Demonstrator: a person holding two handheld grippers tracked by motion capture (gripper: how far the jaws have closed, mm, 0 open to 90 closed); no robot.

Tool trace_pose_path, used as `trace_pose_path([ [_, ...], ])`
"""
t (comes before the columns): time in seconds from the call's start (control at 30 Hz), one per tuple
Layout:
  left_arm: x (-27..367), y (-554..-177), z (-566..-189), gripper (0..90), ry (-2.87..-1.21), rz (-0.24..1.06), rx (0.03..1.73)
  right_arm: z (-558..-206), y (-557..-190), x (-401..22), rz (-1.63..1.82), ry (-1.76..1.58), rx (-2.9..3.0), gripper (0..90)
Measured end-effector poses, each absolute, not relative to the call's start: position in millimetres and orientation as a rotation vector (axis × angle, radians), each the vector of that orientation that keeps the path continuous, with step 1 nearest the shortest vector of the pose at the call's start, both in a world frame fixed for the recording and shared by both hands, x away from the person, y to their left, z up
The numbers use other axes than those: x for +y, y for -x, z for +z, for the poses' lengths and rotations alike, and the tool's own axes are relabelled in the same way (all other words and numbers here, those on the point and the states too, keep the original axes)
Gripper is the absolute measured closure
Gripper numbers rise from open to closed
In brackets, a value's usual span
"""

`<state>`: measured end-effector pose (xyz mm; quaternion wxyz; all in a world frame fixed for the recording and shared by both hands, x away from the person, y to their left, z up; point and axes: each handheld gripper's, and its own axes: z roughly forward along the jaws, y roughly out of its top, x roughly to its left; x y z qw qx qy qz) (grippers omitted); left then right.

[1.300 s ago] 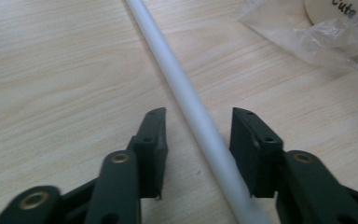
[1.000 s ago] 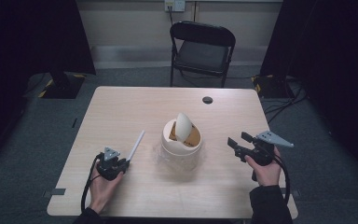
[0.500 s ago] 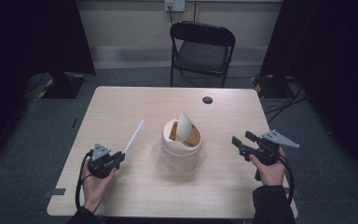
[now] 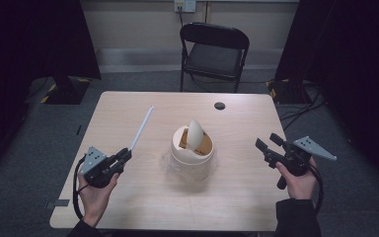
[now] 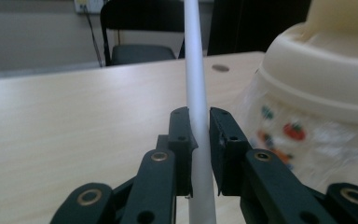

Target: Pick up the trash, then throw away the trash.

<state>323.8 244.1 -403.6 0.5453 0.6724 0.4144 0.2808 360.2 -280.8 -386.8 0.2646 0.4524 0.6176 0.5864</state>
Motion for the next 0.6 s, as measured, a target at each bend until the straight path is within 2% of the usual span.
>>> trace_pose_path([
  [0.13,241.7,-313.5,-384.6,79.8,-1.549,0.693,0.899,-374.1,-357.1,-278.4,1.669,-1.175,1.617,33.2],
  [0.6,241.0,-306.7,-358.4,79.8,-1.478,0.713,0.806,-352.5,-353.0,-248.3,1.828,-1.065,1.644,33.7],
])
